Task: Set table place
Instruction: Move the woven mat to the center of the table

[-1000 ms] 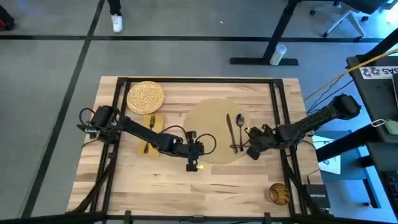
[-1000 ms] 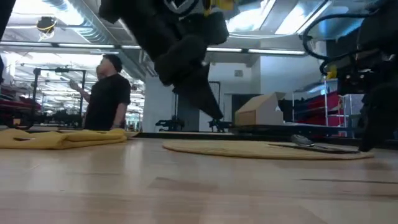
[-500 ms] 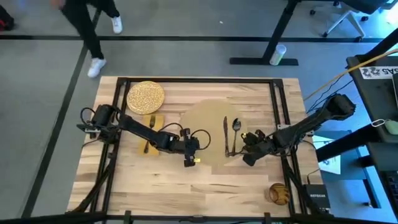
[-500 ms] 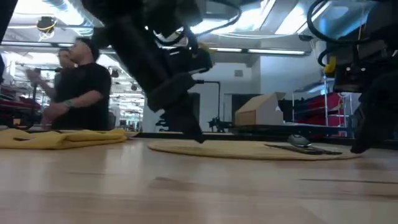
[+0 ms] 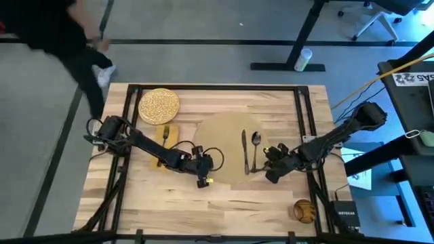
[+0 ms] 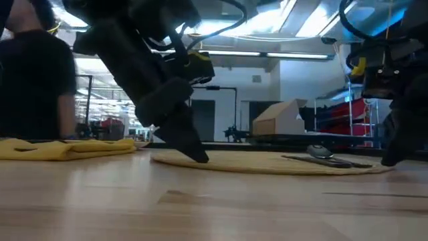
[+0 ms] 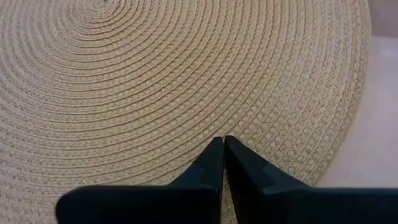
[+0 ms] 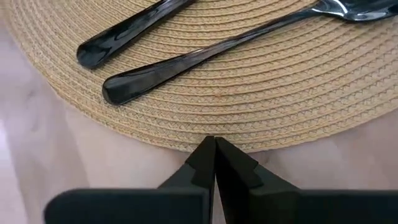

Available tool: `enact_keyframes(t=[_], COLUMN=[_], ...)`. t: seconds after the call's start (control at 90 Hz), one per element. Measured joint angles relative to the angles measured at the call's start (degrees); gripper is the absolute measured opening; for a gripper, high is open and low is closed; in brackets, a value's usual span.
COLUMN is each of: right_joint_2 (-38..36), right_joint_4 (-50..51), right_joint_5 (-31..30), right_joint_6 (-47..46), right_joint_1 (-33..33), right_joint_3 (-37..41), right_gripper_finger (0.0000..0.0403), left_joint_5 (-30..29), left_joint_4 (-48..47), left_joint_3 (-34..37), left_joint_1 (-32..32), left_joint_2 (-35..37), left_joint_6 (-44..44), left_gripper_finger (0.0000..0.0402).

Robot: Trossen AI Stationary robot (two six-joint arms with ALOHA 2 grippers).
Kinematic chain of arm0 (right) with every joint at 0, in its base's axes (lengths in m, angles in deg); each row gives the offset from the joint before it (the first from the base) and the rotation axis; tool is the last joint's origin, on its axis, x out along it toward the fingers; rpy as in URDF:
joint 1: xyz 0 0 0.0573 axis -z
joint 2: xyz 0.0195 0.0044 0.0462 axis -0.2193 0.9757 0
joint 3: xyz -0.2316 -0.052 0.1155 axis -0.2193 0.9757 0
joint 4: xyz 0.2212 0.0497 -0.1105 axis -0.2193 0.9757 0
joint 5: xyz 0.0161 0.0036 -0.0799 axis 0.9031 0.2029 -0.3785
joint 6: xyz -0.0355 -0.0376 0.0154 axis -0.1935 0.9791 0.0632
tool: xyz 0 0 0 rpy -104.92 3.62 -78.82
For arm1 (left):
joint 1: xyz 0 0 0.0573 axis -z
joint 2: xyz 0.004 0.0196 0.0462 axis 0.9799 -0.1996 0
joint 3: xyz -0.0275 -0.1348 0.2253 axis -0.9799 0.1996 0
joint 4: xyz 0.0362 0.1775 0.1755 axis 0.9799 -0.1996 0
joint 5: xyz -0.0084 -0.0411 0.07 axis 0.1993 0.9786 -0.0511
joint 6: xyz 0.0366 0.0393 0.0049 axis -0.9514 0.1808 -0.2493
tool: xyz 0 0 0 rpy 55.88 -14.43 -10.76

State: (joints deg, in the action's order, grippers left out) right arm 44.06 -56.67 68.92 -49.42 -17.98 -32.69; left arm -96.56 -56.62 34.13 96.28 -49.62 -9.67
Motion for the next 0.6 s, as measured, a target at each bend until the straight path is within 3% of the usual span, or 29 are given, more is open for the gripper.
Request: enact_keyframes(t=[0.322,0.6], right_joint_2=[0.1,0.1], right_joint_4=[0.2,-1.2], right_joint_5=[-2.5,-3.9], right_joint_6=[-6.2,-5.3], right_joint_1=[-6.0,-6.6], right_joint_3=[0.1,0.0], right_gripper_finger=[0.0,0.0], left_joint_5=[0.1,0.0], left_joint_4=[-0.2,0.7], left_joint_3=[0.0,0.1], left_joint_1=[2.6,3.5], left_joint_2=[0.0,0.0], left_joint_6=[3.4,4.3], left_gripper_finger=[0.0,0.0])
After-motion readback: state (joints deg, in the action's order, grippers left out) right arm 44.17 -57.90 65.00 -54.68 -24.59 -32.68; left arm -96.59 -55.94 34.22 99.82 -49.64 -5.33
